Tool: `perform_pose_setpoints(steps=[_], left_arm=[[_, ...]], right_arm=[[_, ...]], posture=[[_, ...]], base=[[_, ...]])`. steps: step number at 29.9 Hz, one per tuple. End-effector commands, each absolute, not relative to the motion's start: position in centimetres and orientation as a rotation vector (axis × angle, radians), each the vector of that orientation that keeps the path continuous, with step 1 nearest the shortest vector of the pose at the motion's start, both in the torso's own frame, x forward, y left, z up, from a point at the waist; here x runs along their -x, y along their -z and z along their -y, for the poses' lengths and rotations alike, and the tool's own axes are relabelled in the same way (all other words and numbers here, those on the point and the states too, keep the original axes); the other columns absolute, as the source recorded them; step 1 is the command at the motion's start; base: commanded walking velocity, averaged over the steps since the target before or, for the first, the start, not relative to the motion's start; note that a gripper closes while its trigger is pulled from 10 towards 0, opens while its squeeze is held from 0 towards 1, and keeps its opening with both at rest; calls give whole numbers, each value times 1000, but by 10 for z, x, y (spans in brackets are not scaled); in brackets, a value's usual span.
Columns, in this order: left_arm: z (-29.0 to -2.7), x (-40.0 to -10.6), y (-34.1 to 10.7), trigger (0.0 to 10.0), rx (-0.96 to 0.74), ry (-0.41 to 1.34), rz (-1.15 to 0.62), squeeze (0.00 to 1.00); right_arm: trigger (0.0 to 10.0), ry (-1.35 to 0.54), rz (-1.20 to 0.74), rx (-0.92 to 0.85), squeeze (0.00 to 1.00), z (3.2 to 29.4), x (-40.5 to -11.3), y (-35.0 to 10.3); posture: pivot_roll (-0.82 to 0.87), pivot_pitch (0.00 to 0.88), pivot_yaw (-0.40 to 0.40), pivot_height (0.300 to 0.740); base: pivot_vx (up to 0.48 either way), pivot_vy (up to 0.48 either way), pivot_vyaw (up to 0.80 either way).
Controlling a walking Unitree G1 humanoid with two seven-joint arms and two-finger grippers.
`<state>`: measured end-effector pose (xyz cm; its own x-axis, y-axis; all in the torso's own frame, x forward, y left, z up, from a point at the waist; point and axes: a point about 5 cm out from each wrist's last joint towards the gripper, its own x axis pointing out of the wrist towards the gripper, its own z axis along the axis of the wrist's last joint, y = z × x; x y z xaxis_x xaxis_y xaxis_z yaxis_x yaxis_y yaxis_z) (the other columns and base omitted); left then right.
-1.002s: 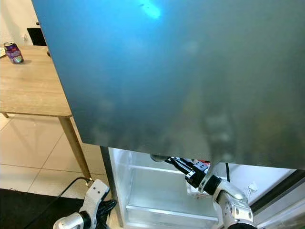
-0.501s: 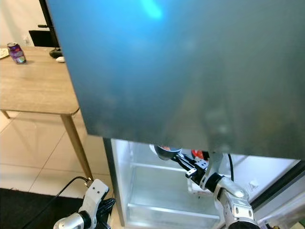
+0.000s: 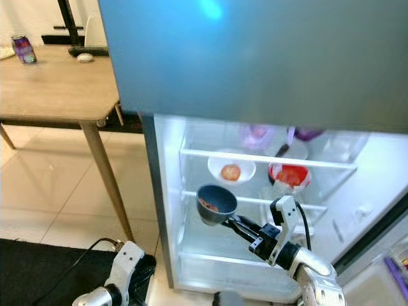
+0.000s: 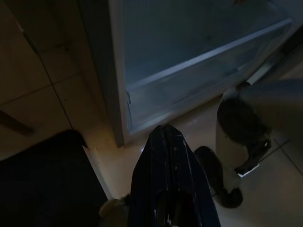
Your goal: Restocking fridge
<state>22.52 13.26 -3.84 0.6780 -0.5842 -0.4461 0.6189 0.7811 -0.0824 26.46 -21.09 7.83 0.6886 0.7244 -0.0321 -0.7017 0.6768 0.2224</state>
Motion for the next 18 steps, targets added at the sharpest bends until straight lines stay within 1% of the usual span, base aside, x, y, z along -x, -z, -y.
perform_pose_setpoints(steps=[1,7,9,13,15,18], left_arm=[[-124,-234,31,10000,-65,688,-418,0],[-116,-242,22,10000,-58,713,-360,0],[-106,-251,10,10000,-58,754,-284,0],[-98,-257,1,10000,-60,787,-224,0],[-89,-265,-11,10000,-60,820,-150,0],[-84,-268,-18,10000,-63,843,-110,0]], right_arm=[[10000,-815,-64,-198,0,214,-266,-92],[10000,-830,-6,-204,0,217,-267,-107],[10000,-897,45,-189,0,215,-263,-126],[10000,-943,59,-152,0,213,-259,-136],[10000,-938,85,-110,0,213,-262,-147],[10000,-897,110,-83,0,215,-268,-156]], posture=[[-84,0,-4,590],[-84,0,-3,590],[-86,0,-1,590],[-86,0,-1,590],[-86,0,-2,590],[-88,0,1,590]], base=[[0,0,0],[0,0,0],[0,0,0],[0,0,0],[0,0,0],[0,0,0]])
